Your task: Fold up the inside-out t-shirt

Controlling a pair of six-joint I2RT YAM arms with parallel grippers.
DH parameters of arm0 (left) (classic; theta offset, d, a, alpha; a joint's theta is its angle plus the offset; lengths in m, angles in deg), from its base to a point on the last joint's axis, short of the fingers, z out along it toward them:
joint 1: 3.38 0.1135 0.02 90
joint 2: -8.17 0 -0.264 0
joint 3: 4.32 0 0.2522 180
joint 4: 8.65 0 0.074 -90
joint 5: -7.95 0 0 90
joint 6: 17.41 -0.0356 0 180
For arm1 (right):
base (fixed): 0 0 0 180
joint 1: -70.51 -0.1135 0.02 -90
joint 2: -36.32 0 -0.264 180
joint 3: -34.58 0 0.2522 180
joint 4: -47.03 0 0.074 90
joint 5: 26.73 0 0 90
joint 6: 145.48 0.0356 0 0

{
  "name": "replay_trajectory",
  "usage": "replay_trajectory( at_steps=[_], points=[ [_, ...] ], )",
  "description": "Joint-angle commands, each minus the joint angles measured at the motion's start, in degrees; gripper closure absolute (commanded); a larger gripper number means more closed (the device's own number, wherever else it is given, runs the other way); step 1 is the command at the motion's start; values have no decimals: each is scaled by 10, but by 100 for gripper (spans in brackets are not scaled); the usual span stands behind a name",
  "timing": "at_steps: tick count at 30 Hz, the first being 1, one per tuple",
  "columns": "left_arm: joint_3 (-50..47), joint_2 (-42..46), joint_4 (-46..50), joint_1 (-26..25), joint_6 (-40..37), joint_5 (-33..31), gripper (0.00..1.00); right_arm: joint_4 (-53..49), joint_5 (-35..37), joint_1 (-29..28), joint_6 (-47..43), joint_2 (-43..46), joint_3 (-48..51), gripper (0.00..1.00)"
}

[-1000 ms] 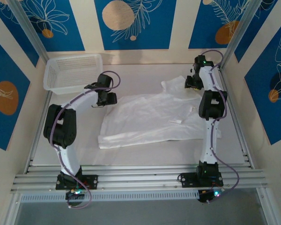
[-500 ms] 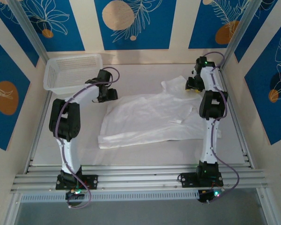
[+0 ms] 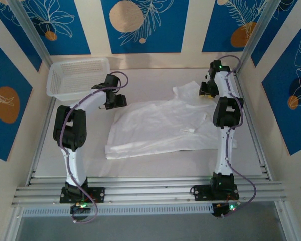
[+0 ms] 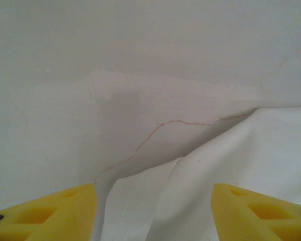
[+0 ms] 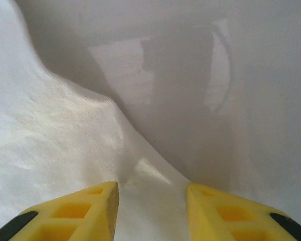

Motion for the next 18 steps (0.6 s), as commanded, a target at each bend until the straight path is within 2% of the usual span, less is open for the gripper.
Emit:
replay_trajectory(
  at_steps=[1, 8, 10, 15, 18],
  points=[
    [3, 5, 10, 5, 7, 15, 38, -18, -29, 4, -2, -18, -15, 59],
    [1, 7, 7, 5, 8, 22, 38, -24, -20, -2, -7, -33, -27, 62],
    [0, 7, 4, 5, 11, 25, 38, -26, -14, -4, -9, -37, -32, 67],
    [-1, 5, 4, 5, 11, 30, 38, -28, -26, 1, -3, -28, -35, 100],
    [10, -3, 19, 5, 8, 23, 38, -25, -61, 11, 13, 2, -35, 100]
  ],
)
